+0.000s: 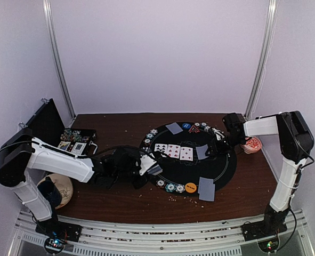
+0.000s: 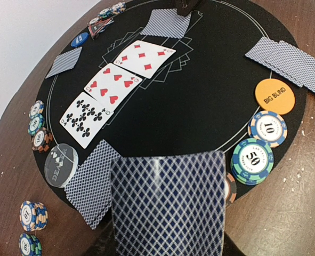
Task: Distribute texas hold em gaming equipment
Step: Place the poker card in the community card area, then pick up the poker card from the face-down deck piles.
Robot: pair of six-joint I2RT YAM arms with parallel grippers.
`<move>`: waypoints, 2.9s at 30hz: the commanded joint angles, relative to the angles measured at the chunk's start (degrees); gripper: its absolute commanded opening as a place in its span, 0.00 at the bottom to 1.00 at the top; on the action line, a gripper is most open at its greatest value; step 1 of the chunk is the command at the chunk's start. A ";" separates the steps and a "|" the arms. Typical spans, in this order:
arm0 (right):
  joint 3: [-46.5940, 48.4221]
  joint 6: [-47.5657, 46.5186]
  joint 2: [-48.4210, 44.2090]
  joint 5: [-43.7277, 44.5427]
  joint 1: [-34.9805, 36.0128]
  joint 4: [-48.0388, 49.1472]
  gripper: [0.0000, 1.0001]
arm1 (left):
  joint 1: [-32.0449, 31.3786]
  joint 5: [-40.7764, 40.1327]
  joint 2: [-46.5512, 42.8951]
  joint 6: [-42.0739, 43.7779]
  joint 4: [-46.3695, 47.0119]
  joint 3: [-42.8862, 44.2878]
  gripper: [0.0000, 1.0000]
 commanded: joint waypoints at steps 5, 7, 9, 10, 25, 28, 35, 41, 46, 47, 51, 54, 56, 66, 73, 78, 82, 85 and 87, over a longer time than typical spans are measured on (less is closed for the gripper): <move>1.17 -0.55 1.75 0.07 1.16 -0.48 0.27 | -0.26 0.34 -1.31 0.22 2.79 0.95 0.23; 1.37 -0.43 1.83 -0.20 1.37 -0.34 0.26 | -0.26 0.34 -1.33 0.22 2.78 1.01 0.23; 1.61 -0.36 1.95 -0.44 1.65 -0.35 0.25 | -0.26 0.31 -1.28 0.22 2.78 0.99 0.23; 1.76 -0.42 2.03 -0.54 1.83 -0.39 0.25 | -0.26 0.36 -1.31 0.18 2.78 0.93 0.23; 3.22 -1.25 2.52 4.06 3.48 -1.23 0.25 | -0.26 0.46 -1.11 0.22 2.78 1.01 0.23; 3.24 -1.64 0.86 7.59 3.44 -1.67 0.28 | -0.26 0.47 -1.17 0.22 2.71 1.08 0.23; 5.91 -3.60 -4.53 13.78 3.49 -3.06 0.53 | -0.26 0.46 -1.29 0.20 2.77 0.96 0.23; 9.19 -4.04 -6.51 0.68 4.03 -3.18 0.61 | -0.27 0.55 -1.28 0.26 2.87 0.99 0.23; 13.44 -7.93 -4.16 -12.60 9.49 -6.75 0.67 | -0.35 0.73 -1.36 0.31 2.87 1.01 0.23; 13.91 -8.35 -3.82 -13.06 10.98 -6.88 0.70 | -0.35 0.75 -1.36 0.29 2.87 1.01 0.23; 16.49 -8.80 -1.18 -16.32 15.91 -7.49 0.74 | -0.41 0.73 -1.66 0.40 2.87 0.92 0.23; 19.42 -11.03 2.59 -18.98 18.97 -10.71 0.74 | -0.57 0.66 -1.93 0.40 2.87 0.84 0.23; 21.15 -12.96 4.40 -20.00 20.92 -13.00 0.75 | -0.61 0.59 -1.97 0.40 2.87 0.83 0.23; 23.68 -13.53 8.69 -21.76 24.77 -13.83 0.75 | -0.70 0.94 -1.98 0.58 2.95 0.79 0.23; 25.69 -13.38 11.90 -21.83 26.30 -13.82 0.76 | -0.80 1.47 -1.97 0.75 3.22 0.65 0.23; 25.98 -11.60 13.33 -21.83 26.85 -11.77 0.76 | -0.79 1.99 -1.89 0.83 3.22 0.66 0.23; 26.16 -10.15 14.31 -22.27 27.26 -9.88 0.76 | -0.79 2.13 -1.73 0.87 3.22 0.73 0.23; 26.78 -8.94 15.07 -22.42 27.48 -8.65 0.76 | -0.79 2.35 -1.78 0.91 3.22 0.74 0.24; 27.23 -8.41 15.61 -21.99 27.56 -8.24 0.75 | -0.87 2.32 -1.72 0.99 3.22 0.74 0.23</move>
